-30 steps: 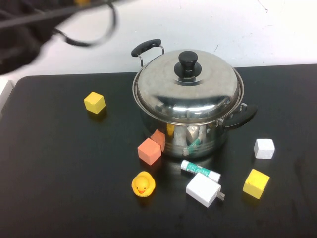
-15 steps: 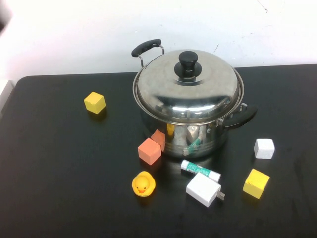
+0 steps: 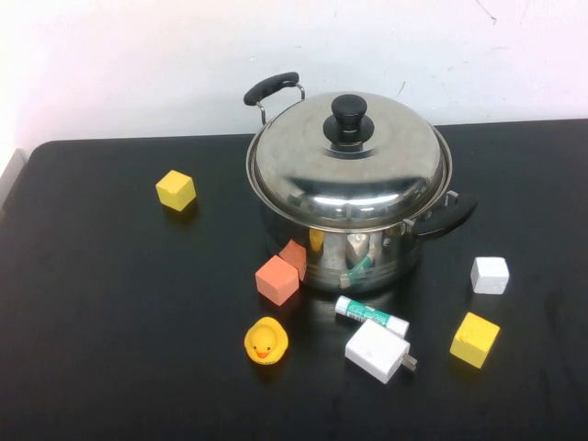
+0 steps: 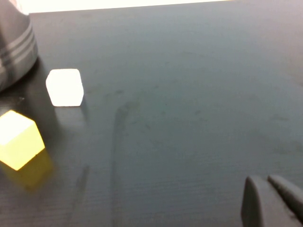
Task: Cover the pot
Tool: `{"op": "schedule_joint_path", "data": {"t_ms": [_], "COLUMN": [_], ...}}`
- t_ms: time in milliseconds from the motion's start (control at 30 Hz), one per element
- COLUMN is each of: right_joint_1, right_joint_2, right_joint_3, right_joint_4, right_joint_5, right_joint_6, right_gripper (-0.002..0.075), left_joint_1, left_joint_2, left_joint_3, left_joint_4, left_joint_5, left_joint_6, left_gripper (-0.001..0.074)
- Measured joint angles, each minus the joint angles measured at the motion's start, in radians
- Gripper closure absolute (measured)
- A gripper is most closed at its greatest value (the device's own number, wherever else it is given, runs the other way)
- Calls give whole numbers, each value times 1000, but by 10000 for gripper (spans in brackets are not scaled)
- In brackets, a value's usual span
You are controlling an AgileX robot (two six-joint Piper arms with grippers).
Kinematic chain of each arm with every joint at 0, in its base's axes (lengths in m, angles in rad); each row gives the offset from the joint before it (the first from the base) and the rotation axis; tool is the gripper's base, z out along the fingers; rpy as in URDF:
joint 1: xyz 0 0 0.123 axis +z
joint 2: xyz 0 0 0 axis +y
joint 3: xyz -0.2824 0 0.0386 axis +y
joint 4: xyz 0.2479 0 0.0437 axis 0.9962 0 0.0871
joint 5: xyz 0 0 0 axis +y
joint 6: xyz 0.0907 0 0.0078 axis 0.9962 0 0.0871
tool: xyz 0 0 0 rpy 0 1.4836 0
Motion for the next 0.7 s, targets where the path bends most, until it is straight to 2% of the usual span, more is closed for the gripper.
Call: {"op": "schedule_joint_path", "data": {"t_ms": [267, 700], "right_joint_1": [0, 0], "right_joint_2": [0, 0], "right_joint_3": [0, 0], "right_joint_4": [0, 0], "right_joint_5": [0, 0], "right_joint_6": [0, 0], "right_gripper": [728, 728], "left_joint_1": [0, 0], "left_joint_2": [-135, -138], "left_joint_3": [88, 95], "left_joint_4": [0, 0], "left_joint_5": [-38, -76], "left_joint_6": [-8, -11], "left_gripper": [736, 736]}}
